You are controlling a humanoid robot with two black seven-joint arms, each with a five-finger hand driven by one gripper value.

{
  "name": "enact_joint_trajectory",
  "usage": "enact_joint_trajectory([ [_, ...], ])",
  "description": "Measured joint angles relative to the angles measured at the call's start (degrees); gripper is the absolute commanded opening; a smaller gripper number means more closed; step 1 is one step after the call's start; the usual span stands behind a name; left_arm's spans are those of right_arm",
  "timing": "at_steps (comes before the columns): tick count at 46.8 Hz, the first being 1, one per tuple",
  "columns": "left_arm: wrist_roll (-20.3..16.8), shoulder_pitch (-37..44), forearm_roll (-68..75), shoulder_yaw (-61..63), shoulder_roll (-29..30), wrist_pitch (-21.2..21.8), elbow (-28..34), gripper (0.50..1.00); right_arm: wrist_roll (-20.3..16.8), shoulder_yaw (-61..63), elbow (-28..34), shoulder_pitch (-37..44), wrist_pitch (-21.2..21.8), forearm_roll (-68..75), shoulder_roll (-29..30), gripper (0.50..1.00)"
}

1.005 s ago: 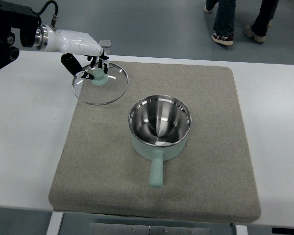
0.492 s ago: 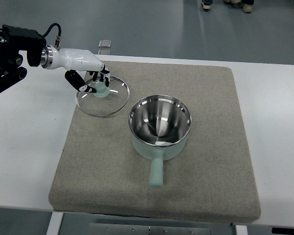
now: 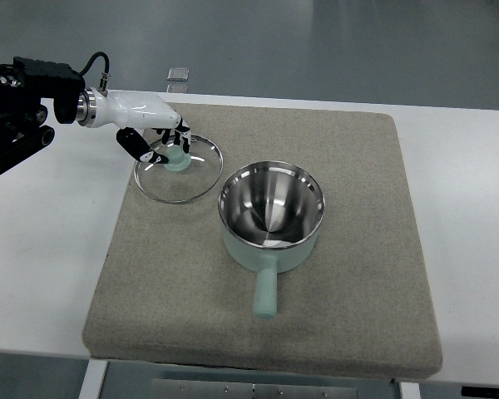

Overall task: Place lid left of pot with left hand
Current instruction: 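Lower the lid onto the pad beside the pot, left hand, then open the left hand and release the lid knob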

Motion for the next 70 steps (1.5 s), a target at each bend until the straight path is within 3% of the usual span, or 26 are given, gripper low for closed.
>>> enact_joint_trajectory([
  [23,0.00,0.21,-0.12,0.43,0.00,0.01,0.67,0.500,0.00,0.00,0.00,-0.02,0.02,0.00,0.00,0.924],
  [29,0.00,0.29,-0.09,0.54,0.00,-0.09,0.69,0.533,0.00,0.00,0.00,-0.02,0.01,0.00,0.00,0.924],
  [34,0.00,0.29,-0.10,0.54,0.00,-0.09,0.67,0.709,0.00,0.00,0.00,-0.02,0.02,0.00,0.00,0.924],
  [37,0.00,0.29,-0.17,0.36,0.00,-0.08,0.63,0.778,0.00,0.00,0.00,-0.02,0.01,0.00,0.00,0.924],
  [40,0.00,0.29,-0.20,0.15,0.00,0.01,0.61,0.880,0.00,0.00,0.00,-0.02,0.02,0.00,0.00,0.924],
  [47,0.00,0.88,-0.23,0.10,0.00,0.07,0.60,0.911,0.00,0.00,0.00,-0.02,0.02,0.00,0.00,0.924],
  [63,0.00,1.07,-0.45,-0.33,-0.03,0.05,0.62,0.915,0.00,0.00,0.00,-0.01,0.01,0.00,0.00,0.924],
  [70,0.00,0.70,-6.29,-2.95,-0.17,1.17,0.80,0.979,0.00,0.00,0.00,-0.02,0.01,0.00,0.00,0.924],
])
